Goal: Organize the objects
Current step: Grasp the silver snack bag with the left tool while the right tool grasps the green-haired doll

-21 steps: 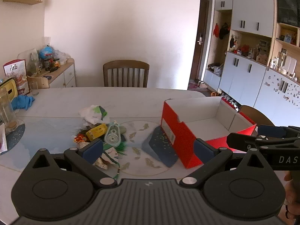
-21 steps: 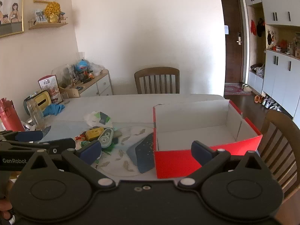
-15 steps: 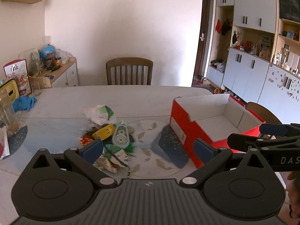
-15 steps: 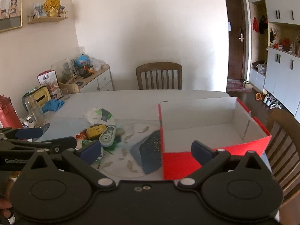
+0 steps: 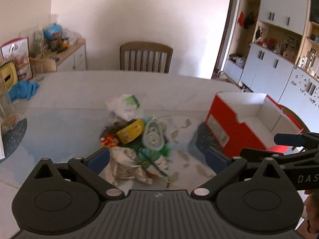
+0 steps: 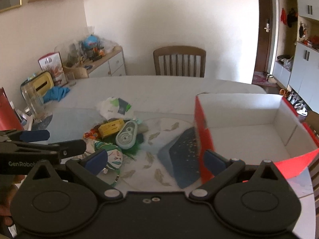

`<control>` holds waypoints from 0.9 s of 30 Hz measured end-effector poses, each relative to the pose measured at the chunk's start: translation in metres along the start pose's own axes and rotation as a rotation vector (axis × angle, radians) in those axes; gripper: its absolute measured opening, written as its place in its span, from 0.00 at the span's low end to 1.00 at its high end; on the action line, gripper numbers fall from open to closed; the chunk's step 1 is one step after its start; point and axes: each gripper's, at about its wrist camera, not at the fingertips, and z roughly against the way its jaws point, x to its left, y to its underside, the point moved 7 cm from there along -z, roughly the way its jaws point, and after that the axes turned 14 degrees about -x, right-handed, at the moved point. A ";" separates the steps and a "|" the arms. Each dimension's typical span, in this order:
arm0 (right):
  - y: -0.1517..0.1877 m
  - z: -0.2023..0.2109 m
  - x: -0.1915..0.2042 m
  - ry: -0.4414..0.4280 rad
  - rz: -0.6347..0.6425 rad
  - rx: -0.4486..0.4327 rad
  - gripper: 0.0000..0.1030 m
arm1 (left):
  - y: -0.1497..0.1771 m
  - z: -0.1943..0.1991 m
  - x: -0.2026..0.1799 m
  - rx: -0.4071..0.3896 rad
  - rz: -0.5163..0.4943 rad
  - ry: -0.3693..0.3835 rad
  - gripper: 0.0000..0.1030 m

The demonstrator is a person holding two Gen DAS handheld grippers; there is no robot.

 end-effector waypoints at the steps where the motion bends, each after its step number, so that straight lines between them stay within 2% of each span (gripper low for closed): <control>1: 0.001 -0.005 0.003 0.000 0.000 0.008 0.99 | 0.002 -0.004 0.005 0.012 0.000 -0.002 0.99; 8: 0.010 -0.049 0.020 0.001 -0.016 0.094 0.97 | 0.033 -0.037 0.039 0.088 -0.053 -0.020 0.99; 11: 0.015 -0.065 0.029 -0.012 -0.022 0.128 0.96 | 0.044 -0.048 0.050 0.091 -0.080 -0.029 0.99; 16: 0.020 -0.088 0.049 -0.062 -0.028 0.176 0.94 | 0.052 -0.062 0.061 0.112 -0.064 -0.008 0.99; 19: 0.024 -0.101 0.059 -0.081 -0.022 0.206 0.88 | 0.060 -0.072 0.063 0.135 -0.056 0.028 0.94; 24: 0.031 -0.121 0.069 -0.091 -0.013 0.249 0.85 | 0.069 -0.089 0.067 0.158 -0.071 0.029 0.93; 27: 0.035 -0.133 0.073 -0.100 -0.016 0.279 0.79 | 0.073 -0.098 0.070 0.179 -0.072 0.042 0.87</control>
